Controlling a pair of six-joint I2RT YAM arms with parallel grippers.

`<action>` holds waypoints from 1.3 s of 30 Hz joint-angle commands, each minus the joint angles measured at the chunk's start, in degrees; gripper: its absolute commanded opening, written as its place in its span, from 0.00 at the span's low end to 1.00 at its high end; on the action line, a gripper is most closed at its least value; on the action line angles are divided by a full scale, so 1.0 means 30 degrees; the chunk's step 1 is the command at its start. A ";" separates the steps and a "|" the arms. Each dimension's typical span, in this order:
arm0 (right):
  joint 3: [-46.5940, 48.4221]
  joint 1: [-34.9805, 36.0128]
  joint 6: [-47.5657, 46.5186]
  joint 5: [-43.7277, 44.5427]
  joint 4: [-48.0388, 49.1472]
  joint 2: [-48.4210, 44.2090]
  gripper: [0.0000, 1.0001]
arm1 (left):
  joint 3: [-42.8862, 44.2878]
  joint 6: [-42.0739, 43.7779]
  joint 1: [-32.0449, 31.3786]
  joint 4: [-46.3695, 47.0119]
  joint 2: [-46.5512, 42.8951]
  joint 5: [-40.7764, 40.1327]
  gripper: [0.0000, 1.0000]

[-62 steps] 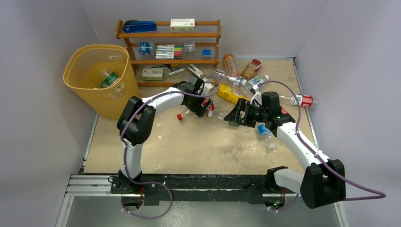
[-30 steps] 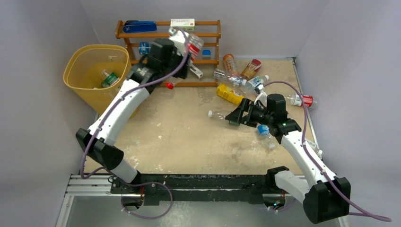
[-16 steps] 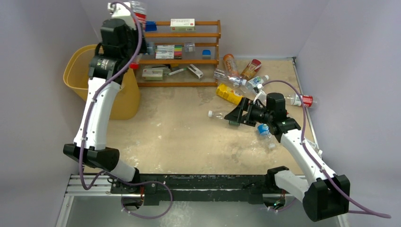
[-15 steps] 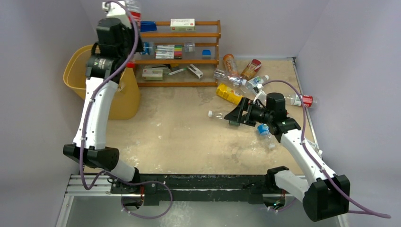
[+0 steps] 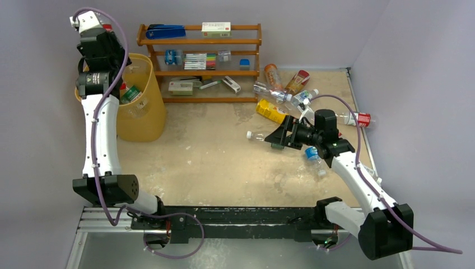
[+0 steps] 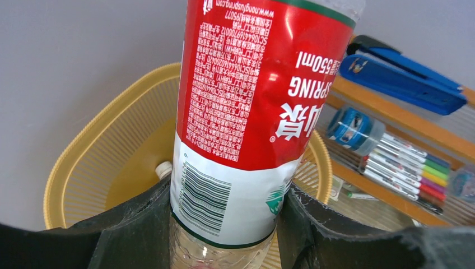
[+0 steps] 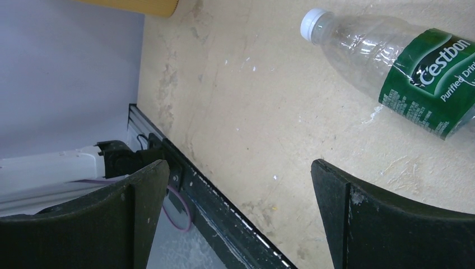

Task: Put the plastic bottles in the bin
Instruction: Place the plastic bottle in the trash bin.

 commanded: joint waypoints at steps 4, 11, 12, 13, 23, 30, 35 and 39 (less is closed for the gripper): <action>0.0097 0.0040 -0.0127 -0.0574 0.0879 0.0112 1.00 | -0.3027 -0.1327 0.0808 0.2161 -0.1098 -0.2031 0.56; 0.0587 0.0025 -0.0152 -0.0658 0.0881 0.0682 1.00 | -0.3303 -0.2019 0.1010 0.2819 -0.0736 -0.2305 0.82; 0.0768 0.0033 -0.0227 -0.0646 0.0787 0.0808 1.00 | -0.3204 -0.2142 0.1005 0.2826 -0.0795 -0.2059 0.82; 0.0951 0.0026 -0.0328 -0.0590 0.0629 0.0919 1.00 | -0.3155 -0.2286 0.1012 0.2849 -0.0897 -0.1717 0.83; 0.3835 0.0029 -0.1439 0.2320 -0.3007 0.1924 1.00 | -0.1999 -0.3835 0.0683 0.1517 -0.1435 0.5165 0.84; 0.4494 -0.0363 0.1350 1.0196 -0.5765 0.1073 1.00 | -0.2155 -0.3680 -0.4797 0.0305 -0.1636 0.6085 0.85; 0.3488 -0.1929 0.1670 1.0293 -0.5277 0.0947 1.00 | -0.3888 -0.3784 -0.7367 0.0520 -0.2151 0.6008 0.86; 0.2632 -0.2551 0.0615 1.0166 -0.4976 0.2011 1.00 | -0.5851 -0.3862 -0.8708 0.1171 -0.2916 0.5837 0.87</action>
